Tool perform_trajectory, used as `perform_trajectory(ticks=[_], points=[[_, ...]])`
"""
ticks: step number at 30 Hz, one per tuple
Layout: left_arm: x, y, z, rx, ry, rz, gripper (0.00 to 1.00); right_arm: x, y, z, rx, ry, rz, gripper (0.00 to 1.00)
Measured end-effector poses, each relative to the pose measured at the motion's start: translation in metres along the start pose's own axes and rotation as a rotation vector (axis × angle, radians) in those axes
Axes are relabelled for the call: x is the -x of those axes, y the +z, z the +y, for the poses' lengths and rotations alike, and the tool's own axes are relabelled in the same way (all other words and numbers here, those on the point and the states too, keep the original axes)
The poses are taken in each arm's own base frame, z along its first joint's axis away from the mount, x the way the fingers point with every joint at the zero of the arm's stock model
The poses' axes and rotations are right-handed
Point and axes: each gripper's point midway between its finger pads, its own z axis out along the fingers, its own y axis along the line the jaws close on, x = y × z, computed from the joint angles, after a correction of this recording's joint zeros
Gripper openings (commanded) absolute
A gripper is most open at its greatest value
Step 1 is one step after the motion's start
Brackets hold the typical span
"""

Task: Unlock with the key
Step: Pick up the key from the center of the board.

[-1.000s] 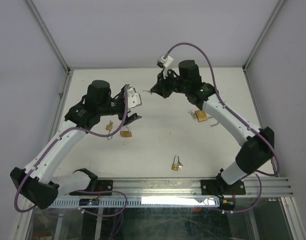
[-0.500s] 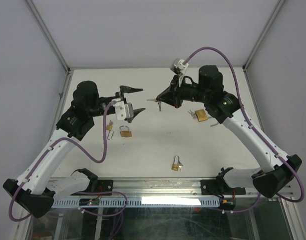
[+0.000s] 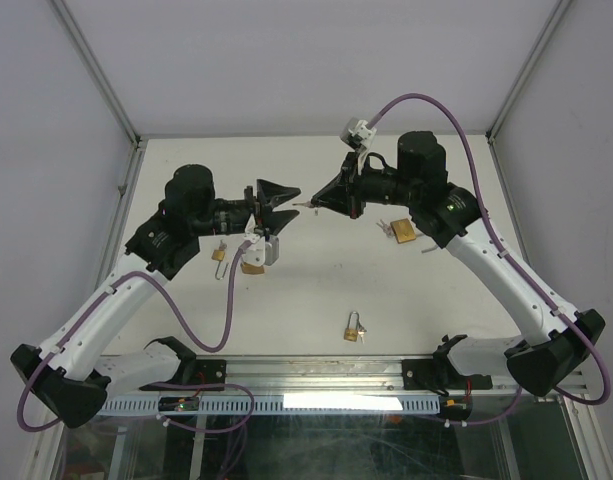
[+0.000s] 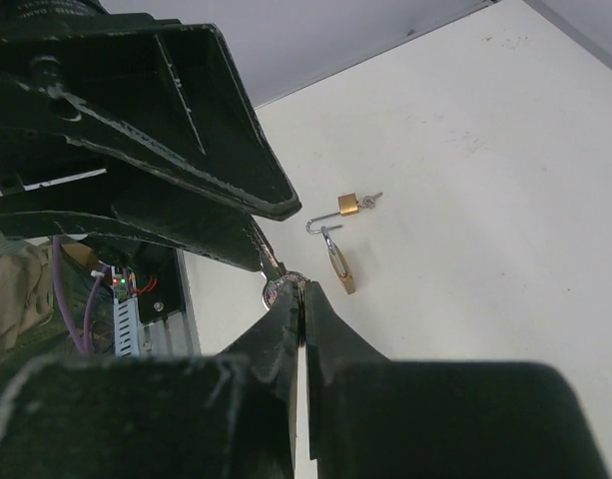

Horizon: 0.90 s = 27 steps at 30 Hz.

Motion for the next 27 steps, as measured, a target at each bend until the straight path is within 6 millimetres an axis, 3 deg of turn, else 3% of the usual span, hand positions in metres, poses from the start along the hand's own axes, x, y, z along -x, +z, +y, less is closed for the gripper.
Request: perform_trajectory(ticks=[7, 12, 24, 25, 27], points=[[-0.008, 0.005, -0.002, -0.016, 0.036, 0.013, 0.22, 0.0, 0.0, 0.002, 0.011, -0.002, -0.001, 0.0], [-0.01, 0.007, -0.003, -0.021, 0.043, 0.014, 0.0, 0.002, 0.001, 0.004, 0.015, 0.002, -0.007, 0.0], [-0.012, 0.009, -0.013, -0.035, 0.022, 0.023, 0.0, -0.005, 0.004, 0.003, 0.02, 0.023, 0.001, 0.0], [-0.012, 0.009, -0.014, -0.036, 0.011, 0.024, 0.0, -0.006, 0.004, 0.003, 0.02, 0.024, 0.002, 0.1], [-0.011, 0.009, -0.016, -0.042, -0.016, 0.023, 0.0, -0.006, 0.004, 0.003, 0.022, 0.028, 0.003, 0.44]])
